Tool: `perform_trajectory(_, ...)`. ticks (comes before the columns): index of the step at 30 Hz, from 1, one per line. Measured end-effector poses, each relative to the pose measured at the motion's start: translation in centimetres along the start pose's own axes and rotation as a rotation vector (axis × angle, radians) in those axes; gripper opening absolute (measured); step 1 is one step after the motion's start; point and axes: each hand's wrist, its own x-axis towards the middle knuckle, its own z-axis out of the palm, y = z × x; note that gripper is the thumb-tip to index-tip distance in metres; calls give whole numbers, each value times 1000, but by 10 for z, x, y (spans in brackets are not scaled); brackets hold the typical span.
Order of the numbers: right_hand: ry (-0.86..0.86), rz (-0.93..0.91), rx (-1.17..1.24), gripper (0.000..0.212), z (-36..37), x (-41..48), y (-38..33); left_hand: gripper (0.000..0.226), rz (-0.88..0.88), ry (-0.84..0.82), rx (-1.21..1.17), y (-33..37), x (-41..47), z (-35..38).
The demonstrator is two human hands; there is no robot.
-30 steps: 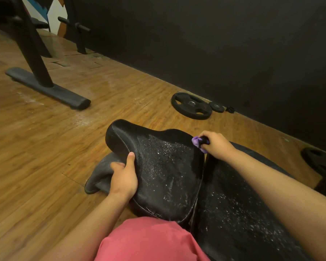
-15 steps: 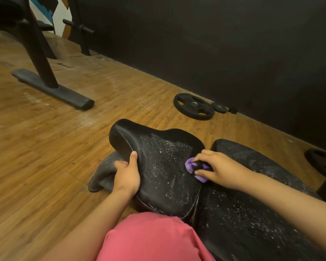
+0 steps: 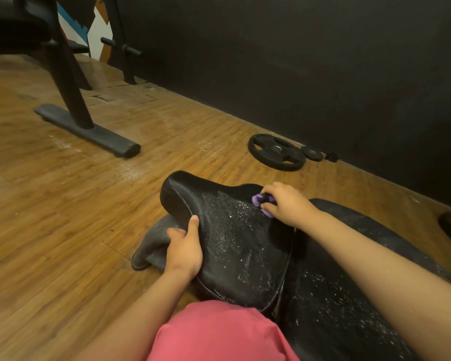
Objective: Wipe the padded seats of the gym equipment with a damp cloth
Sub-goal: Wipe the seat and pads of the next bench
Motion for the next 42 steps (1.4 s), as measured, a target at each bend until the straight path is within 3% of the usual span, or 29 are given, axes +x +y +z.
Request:
perform_trajectory(9,-80,-216,128,12,-3,-60,-6,50,-7,16,-37,0,-2,1)
perform_trajectory(18,41,115,87,8,4,17,19,50,-12,8,-65,-2,0,1)
perform_trajectory(26,68,-88,165,11,9,-17,-41,50,-13,2,-64,0,-2,0)
perform_trajectory(33,-62,-216,200,17,4,-51,-37,40,-6,5,-51,2,-6,0)
perform_trajectory(42,65,87,77,11,5,19,5,51,-23,-1,-38,-1,0,0)
